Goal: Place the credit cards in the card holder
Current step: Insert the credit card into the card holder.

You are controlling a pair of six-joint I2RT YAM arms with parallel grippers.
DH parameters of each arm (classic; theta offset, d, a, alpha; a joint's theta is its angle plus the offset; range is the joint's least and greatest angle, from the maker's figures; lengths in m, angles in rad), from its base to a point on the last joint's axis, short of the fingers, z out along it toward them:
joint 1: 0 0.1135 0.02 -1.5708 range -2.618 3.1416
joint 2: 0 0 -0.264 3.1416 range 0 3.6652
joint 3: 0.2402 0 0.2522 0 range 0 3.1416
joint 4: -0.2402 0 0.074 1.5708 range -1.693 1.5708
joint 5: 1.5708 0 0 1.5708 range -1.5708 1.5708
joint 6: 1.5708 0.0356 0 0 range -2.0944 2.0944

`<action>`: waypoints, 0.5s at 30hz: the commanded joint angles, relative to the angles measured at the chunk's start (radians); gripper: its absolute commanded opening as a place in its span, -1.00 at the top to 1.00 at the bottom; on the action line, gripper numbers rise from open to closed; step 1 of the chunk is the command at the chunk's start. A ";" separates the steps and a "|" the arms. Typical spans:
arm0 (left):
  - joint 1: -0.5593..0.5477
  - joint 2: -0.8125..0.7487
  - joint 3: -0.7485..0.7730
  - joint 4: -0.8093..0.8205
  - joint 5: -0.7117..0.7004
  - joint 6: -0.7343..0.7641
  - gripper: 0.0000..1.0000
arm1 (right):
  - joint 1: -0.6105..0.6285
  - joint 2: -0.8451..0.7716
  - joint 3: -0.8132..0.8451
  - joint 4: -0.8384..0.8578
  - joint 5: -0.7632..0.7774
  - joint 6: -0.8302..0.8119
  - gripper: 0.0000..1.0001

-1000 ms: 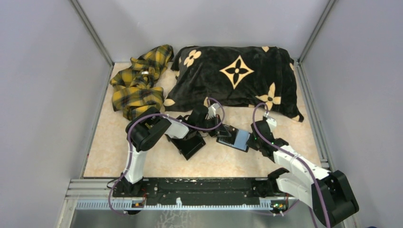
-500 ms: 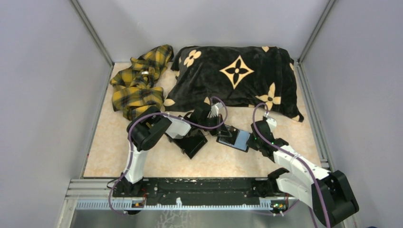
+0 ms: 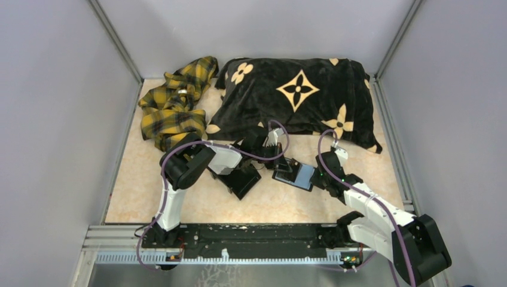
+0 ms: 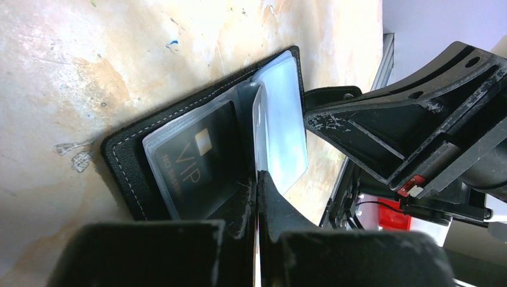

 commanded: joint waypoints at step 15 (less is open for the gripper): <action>0.017 0.043 -0.022 -0.009 0.015 0.008 1.00 | -0.016 0.012 0.007 -0.036 0.013 -0.022 0.90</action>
